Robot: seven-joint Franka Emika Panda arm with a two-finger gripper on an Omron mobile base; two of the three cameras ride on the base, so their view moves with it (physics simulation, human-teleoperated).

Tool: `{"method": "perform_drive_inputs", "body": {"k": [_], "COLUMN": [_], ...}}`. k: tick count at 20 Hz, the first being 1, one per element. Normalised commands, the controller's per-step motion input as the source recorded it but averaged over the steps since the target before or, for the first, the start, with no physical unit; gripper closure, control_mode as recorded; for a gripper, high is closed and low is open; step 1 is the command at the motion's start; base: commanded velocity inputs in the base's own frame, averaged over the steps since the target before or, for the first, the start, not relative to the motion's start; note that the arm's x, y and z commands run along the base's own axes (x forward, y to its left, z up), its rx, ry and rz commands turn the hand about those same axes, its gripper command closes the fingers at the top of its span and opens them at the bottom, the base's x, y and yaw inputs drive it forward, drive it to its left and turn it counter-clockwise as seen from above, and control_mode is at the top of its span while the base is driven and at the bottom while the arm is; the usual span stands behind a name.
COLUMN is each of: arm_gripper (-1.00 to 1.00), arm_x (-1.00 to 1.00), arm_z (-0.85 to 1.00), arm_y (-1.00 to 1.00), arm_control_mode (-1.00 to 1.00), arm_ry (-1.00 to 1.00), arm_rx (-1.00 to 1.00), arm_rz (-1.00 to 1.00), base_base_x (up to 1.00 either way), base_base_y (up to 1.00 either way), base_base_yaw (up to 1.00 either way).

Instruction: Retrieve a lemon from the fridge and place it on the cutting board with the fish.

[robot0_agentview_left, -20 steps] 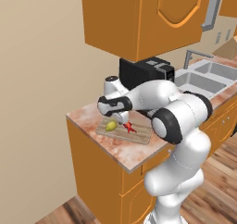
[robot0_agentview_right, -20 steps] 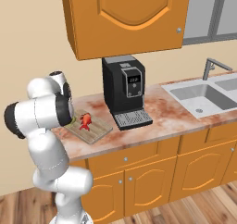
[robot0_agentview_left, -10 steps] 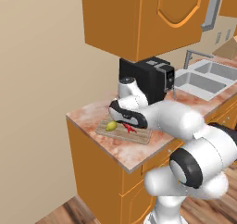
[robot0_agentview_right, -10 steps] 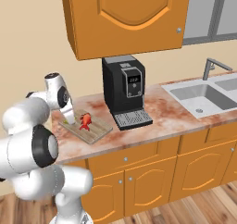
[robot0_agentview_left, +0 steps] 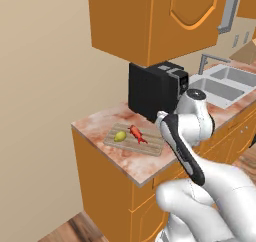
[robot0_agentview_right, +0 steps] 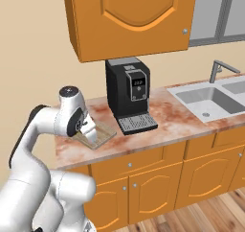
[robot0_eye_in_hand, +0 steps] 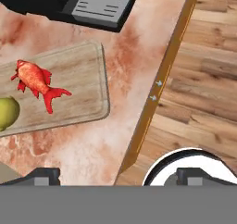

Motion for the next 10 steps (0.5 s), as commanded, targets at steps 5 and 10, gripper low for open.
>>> {"method": "perform_drive_inputs", "body": {"k": [5, 10], "arm_gripper": [-1.0, -1.0], "arm_x": [-0.77, -0.35], "arm_z": [0.39, 0.2], "arm_y": [-0.75, -0.43], "arm_control_mode": [-1.0, -1.0], "arm_ry": [-0.03, 0.02], "arm_rx": [0.02, 0.04], "arm_rz": [0.42, 0.59], "base_base_x": [0.0, 0.0], "base_base_y": [0.0, 0.0], "base_base_yaw": [0.0, 0.0]}}
